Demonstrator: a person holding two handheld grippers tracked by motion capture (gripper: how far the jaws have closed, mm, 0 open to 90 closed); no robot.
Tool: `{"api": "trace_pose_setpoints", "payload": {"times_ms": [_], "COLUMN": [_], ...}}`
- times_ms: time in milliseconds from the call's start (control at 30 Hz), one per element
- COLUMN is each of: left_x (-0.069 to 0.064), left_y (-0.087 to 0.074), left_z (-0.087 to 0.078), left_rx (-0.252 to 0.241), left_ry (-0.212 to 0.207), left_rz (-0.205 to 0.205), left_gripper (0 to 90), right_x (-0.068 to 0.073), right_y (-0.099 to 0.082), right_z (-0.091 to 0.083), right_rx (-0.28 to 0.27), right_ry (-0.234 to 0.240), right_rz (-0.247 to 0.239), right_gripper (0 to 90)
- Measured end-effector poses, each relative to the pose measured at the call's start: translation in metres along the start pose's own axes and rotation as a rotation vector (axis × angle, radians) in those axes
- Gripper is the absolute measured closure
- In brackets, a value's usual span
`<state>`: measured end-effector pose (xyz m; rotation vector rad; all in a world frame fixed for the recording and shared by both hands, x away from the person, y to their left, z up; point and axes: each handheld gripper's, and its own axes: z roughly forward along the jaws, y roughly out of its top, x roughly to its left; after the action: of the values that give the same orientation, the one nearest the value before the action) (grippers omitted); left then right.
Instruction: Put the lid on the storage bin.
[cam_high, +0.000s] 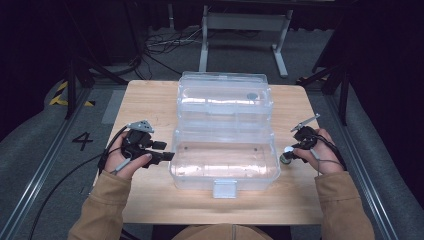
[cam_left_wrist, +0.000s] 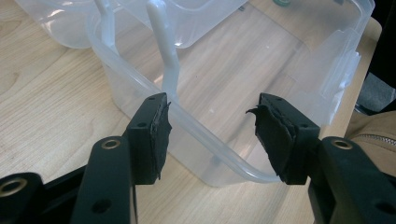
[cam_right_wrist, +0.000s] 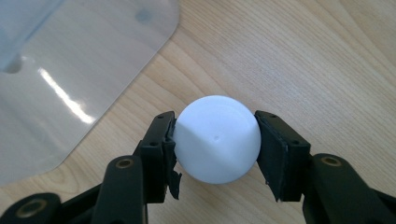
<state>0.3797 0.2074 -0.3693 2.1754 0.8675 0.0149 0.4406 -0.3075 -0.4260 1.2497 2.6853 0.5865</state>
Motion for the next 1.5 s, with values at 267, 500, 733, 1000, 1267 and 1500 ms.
{"api": "trace_pose_setpoints", "payload": {"times_ms": [267,500,733,1000,1267,1500], "left_x": [0.001,0.002,0.003,0.003,0.004,0.004], "left_y": [0.0,0.0,-0.001,-0.001,-0.001,-0.001], "left_z": [-0.001,-0.003,-0.004,-0.005,-0.005,-0.005], "left_rx": [-0.004,-0.008,-0.008,-0.011,-0.013,-0.015], "left_ry": [0.001,0.006,0.006,0.007,0.008,0.008], "left_rz": [0.001,-0.002,-0.004,-0.01,-0.009,-0.012], "left_gripper": [44.9,44.9,44.9,44.9,44.9,44.6], "right_x": [0.005,0.005,0.007,0.012,0.018,0.02], "right_y": [0.004,0.006,0.011,0.016,0.021,0.023], "right_z": [-0.01,-0.02,-0.037,-0.053,-0.068,-0.076], "right_rx": [0.013,0.023,0.023,0.016,0.008,0.013], "right_ry": [0.011,0.016,0.015,0.034,0.031,0.034], "right_rz": [-0.021,-0.038,-0.068,-0.126,-0.188,-0.215], "right_gripper": [50.4,50.5,50.5,50.5,50.5,50.5]}}
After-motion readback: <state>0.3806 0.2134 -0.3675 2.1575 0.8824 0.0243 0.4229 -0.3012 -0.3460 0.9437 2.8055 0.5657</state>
